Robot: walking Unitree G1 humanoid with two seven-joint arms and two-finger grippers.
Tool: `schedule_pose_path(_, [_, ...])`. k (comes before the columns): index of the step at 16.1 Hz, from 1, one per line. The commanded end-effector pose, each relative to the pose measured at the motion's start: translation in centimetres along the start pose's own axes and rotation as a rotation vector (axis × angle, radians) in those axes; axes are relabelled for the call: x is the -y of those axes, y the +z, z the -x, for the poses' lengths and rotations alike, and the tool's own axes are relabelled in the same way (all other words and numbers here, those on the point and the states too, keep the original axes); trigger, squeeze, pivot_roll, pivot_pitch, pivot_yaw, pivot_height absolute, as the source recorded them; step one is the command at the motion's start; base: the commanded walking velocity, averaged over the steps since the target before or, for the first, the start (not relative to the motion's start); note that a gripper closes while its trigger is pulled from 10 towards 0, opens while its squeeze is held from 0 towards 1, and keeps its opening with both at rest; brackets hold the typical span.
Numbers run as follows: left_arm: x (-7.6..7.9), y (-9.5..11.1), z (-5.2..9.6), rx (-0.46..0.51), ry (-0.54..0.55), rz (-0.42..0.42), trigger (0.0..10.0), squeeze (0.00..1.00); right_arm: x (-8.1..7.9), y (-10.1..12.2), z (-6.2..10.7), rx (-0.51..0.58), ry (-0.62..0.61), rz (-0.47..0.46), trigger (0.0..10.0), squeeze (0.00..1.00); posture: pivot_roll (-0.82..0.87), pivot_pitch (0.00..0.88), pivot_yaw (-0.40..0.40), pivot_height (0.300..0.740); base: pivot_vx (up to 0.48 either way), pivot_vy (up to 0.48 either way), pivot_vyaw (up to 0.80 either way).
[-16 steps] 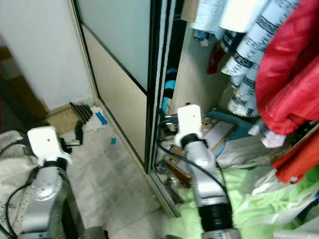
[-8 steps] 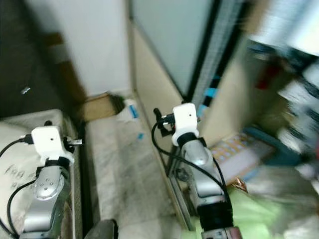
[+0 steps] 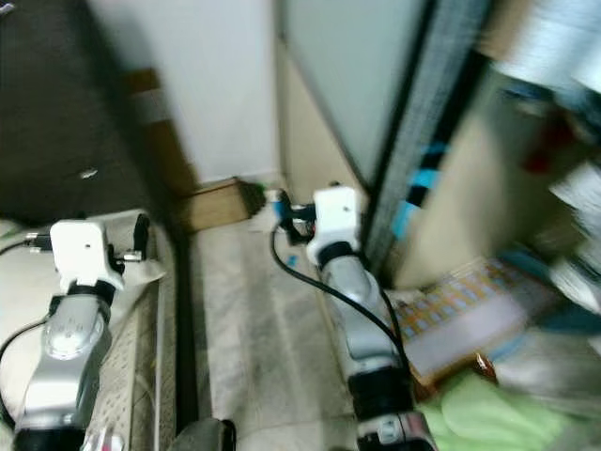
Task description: Clean up the room
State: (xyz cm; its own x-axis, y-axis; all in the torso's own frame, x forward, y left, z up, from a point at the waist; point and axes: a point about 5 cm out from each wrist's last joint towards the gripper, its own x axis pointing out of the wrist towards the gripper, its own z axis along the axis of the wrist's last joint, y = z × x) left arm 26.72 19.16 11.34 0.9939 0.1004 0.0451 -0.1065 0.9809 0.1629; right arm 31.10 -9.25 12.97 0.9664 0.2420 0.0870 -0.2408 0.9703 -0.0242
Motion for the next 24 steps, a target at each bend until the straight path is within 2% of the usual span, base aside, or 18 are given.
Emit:
schedule_pose_path(1, [0.6,0.8,-0.7,0.024,-0.042,-0.027,10.0,0.0,1.0,0.1,-0.5,0.0,-0.044,0.033,10.0,0.0,0.01,0.0,0.036,0.74,0.0,0.0,0.0])
schedule_pose_path(2, [0.8,1.5,-1.2,0.053,-0.056,-0.038,10.0,0.0,1.0,0.2,-1.1,0.004,-0.044,0.077,10.0,0.0,0.01,0.0,0.042,0.74,0.0,0.0,0.0])
schedule_pose_path(4, [1.0,1.9,-1.4,0.061,-0.04,-0.032,10.0,0.0,0.5,-0.3,-1.1,-0.021,-0.025,0.089,10.0,0.0,0.01,0.0,0.045,0.74,0.0,0.0,0.0])
schedule_pose_path(5, [1.2,1.9,-1.2,0.065,-0.04,-0.03,10.0,0.0,0.1,-0.3,-0.9,-0.022,0.005,0.11,10.0,0.0,0.01,0.0,0.039,0.74,0.0,0.0,0.0])
schedule_pose_path(6, [1.5,1.1,-0.5,0.049,-0.037,-0.038,10.0,0.0,-0.5,-0.6,-0.3,-0.025,0.033,0.084,10.0,0.0,0.0,0.0,0.031,0.74,0.0,0.0,0.0])
schedule_pose_path(7, [1.9,0.0,0.4,0.012,-0.012,-0.022,10.0,0.0,-0.3,-0.8,0.1,-0.023,0.04,0.106,10.0,0.0,0.0,0.0,0.01,0.74,0.0,0.0,0.8])
schedule_pose_path(8, [1.9,-0.2,0.6,0.006,-0.003,-0.017,10.0,0.0,-0.2,-0.8,0.2,-0.02,0.037,0.108,10.0,0.0,0.0,0.0,0.01,0.74,0.0,0.0,0.8])
schedule_pose_path(9, [2.2,-0.7,1.3,-0.017,0.012,0.01,10.0,0.0,0.8,-0.6,0.0,-0.022,0.027,0.119,10.0,0.0,0.01,0.0,-0.021,0.74,0.0,0.0,0.8])
schedule_pose_path(12, [2.4,-1.3,1.8,-0.037,-0.01,0.045,10.0,0.0,1.2,-0.3,-0.4,-0.015,0.026,0.107,10.0,0.0,0.01,0.0,-0.042,0.74,0.0,0.0,0.8])
schedule_pose_path(13, [2.3,-1.5,1.8,-0.046,0.003,0.077,10.0,0.0,0.9,0.0,-0.6,-0.002,0.039,0.101,10.0,0.0,0.02,0.0,-0.046,0.74,0.0,0.0,0.8])
schedule_pose_path(16, [2.0,-1.0,1.3,-0.033,0.029,0.046,10.0,0.0,-0.1,0.7,-0.6,0.034,0.074,0.107,10.0,0.0,0.02,0.0,-0.043,0.74,0.0,0.0,0.8])
schedule_pose_path(19, [2.0,-0.6,1.2,-0.006,0.008,0.052,10.0,0.0,-0.1,0.7,-0.2,0.032,0.087,0.096,10.0,0.0,0.01,0.0,-0.049,0.74,0.0,0.0,0.8])
schedule_pose_path(24, [2.5,-0.8,1.8,-0.025,0.031,0.1,10.0,0.0,-0.3,0.8,0.1,0.042,0.115,0.079,10.0,0.0,0.02,0.0,-0.059,0.74,0.0,0.0,0.8])
